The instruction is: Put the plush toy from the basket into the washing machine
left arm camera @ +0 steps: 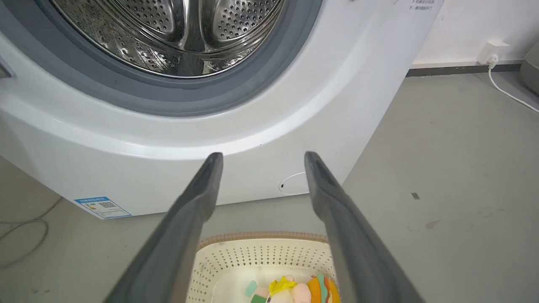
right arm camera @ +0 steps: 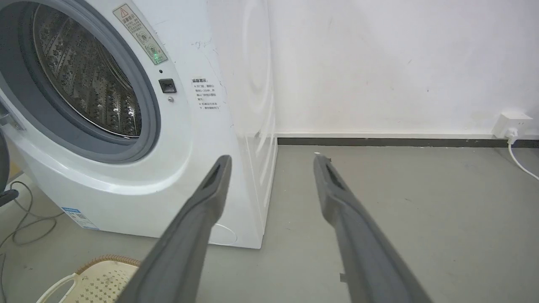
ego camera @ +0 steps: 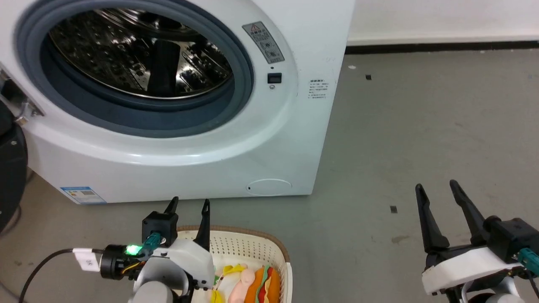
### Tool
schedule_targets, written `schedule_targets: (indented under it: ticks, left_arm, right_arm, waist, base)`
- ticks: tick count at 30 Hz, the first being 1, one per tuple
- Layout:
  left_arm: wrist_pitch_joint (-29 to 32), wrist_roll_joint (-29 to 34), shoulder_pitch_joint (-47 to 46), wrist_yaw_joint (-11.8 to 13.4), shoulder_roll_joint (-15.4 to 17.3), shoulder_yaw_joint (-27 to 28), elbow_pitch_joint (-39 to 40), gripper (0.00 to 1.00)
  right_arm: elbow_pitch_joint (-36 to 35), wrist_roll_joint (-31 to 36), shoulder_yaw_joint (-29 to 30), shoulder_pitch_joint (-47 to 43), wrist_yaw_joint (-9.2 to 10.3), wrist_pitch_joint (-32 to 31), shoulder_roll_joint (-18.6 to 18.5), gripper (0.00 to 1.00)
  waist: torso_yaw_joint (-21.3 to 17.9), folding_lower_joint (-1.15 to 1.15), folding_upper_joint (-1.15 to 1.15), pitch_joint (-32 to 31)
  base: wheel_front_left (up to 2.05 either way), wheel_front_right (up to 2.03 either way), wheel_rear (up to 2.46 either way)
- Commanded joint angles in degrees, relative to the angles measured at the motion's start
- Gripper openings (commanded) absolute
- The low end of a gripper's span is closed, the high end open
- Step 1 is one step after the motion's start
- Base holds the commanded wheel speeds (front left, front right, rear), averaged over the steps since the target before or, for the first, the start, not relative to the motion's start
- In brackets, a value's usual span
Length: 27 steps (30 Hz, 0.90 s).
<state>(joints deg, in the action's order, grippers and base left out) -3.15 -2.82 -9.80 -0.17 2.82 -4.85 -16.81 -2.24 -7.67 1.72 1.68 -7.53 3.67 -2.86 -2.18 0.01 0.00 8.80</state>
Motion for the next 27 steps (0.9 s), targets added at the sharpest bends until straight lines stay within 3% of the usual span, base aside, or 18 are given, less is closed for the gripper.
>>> schedule_targets:
  ticks: [1, 16, 27]
  left_arm:
    - [-0.3, -0.5, -1.8, -0.2, 0.0, -0.4, -1.9, 1.0]
    - [2.1, -2.8, -8.8, -0.4, 0.5, -2.6, -12.8, 1.0]
    - [5.2, -4.4, -13.5, -1.9, 1.9, -4.7, -19.4, 1.0]
  right_arm:
    - [-0.5, -0.7, 0.2, 1.5, 0.01, 0.6, 0.0, 1.0]
    - [-3.1, -3.3, 0.5, 5.4, 0.02, 2.4, 0.0, 1.0]
    - [-5.2, -5.3, 0.7, 7.9, 0.02, 3.7, 0.0, 1.0]
  waist:
    - [-0.5, -0.01, 0.0, 1.5]
    - [-1.7, -0.01, 0.0, 10.2]
    - [-2.9, -0.01, 0.0, 16.9]
  base:
    - [0.0, 0.0, 0.0]
    - [0.0, 0.0, 0.0]
    - [0.0, 0.0, 0.0]
